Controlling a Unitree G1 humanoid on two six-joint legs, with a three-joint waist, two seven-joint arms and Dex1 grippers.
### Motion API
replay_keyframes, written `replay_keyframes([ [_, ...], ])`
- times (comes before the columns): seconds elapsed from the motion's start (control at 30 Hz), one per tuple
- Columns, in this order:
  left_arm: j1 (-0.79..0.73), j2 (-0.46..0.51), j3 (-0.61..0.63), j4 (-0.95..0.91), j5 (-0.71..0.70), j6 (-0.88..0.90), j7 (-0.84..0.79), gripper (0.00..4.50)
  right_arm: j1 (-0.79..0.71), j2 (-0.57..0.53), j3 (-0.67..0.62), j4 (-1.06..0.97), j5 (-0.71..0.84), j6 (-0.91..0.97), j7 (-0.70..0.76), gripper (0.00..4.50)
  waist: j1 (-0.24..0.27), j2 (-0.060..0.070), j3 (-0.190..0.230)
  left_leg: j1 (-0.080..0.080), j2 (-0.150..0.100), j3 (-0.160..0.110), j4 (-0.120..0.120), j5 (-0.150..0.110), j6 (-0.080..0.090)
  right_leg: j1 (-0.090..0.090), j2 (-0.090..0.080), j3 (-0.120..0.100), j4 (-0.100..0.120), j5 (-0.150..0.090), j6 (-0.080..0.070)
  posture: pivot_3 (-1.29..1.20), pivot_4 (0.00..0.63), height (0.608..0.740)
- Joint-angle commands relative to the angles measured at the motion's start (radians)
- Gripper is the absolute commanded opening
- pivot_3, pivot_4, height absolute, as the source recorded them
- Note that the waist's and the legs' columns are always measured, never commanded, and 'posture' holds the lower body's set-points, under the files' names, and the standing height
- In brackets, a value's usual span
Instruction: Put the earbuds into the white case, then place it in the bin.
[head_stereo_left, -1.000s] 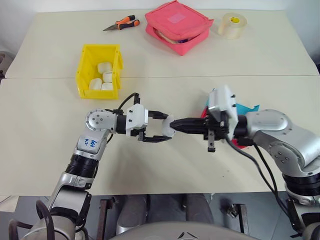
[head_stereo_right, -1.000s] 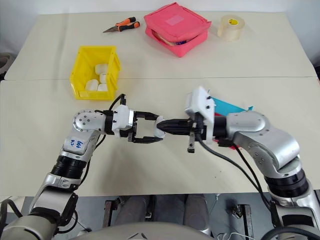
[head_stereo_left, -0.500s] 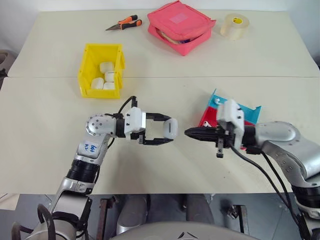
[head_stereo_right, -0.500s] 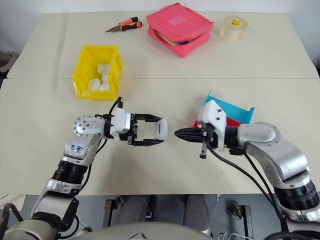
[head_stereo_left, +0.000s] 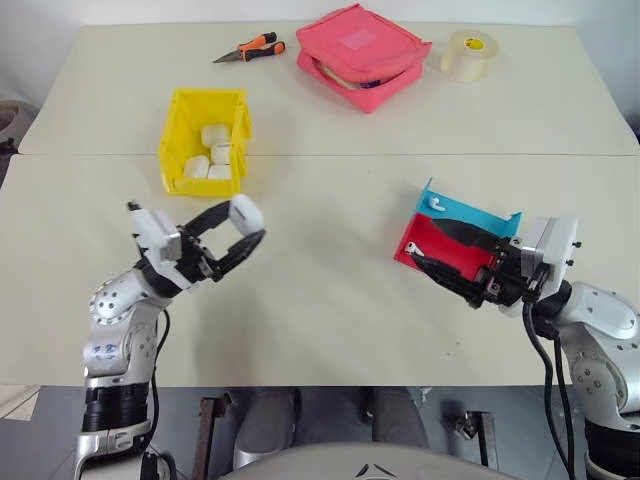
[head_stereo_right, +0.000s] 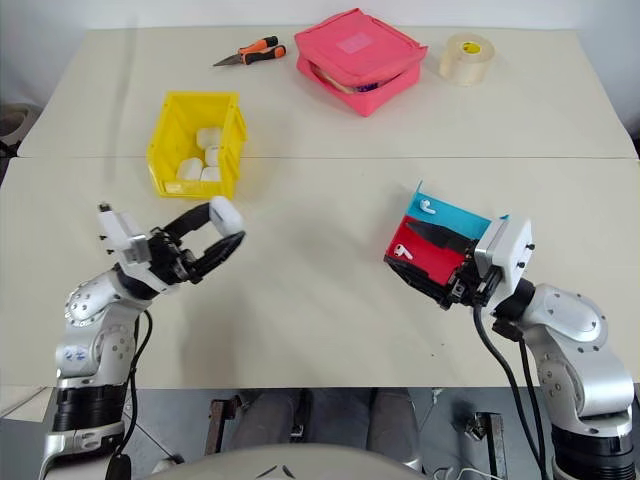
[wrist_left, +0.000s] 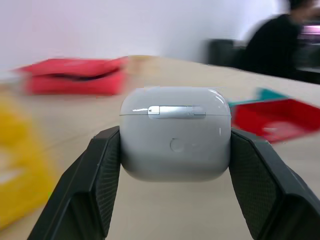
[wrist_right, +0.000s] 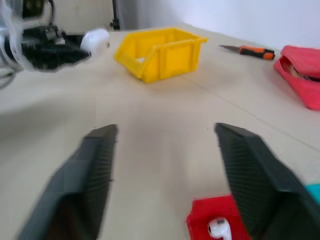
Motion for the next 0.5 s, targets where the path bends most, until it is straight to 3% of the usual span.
replay_keyframes([
  [0.03,0.035,-0.02,0.079,-0.073,-0.001,0.015,0.138,2.8,0.004,0.043,0.006,0.003,-0.037,-0.095,-0.026,4.45,0.0,0.0,0.0,0.0,0.0,0.0,0.0,0.0,0.0,0.0,0.0,0.0,0.0,0.0,0.0,0.0,0.15,0.74],
  [0.23,0.037,-0.031,0.101,-0.095,-0.016,0.08,0.25,2.8,-0.036,0.092,0.035,0.043,-0.089,-0.169,-0.064,4.45,0.0,0.0,0.0,0.001,0.0,-0.001,0.0,0.0,0.0,0.0,0.0,0.001,0.001,0.0,0.0,0.0,0.15,0.74],
  [0.5,-0.271,0.06,0.045,0.042,-0.003,0.293,0.309,2.8,-0.071,0.084,0.068,0.072,-0.127,-0.18,-0.084,4.45,-0.001,0.0,0.0,0.0,-0.001,0.0,0.0,0.0,0.0,0.0,0.0,0.001,0.001,0.0,0.0,0.0,0.15,0.74],
])
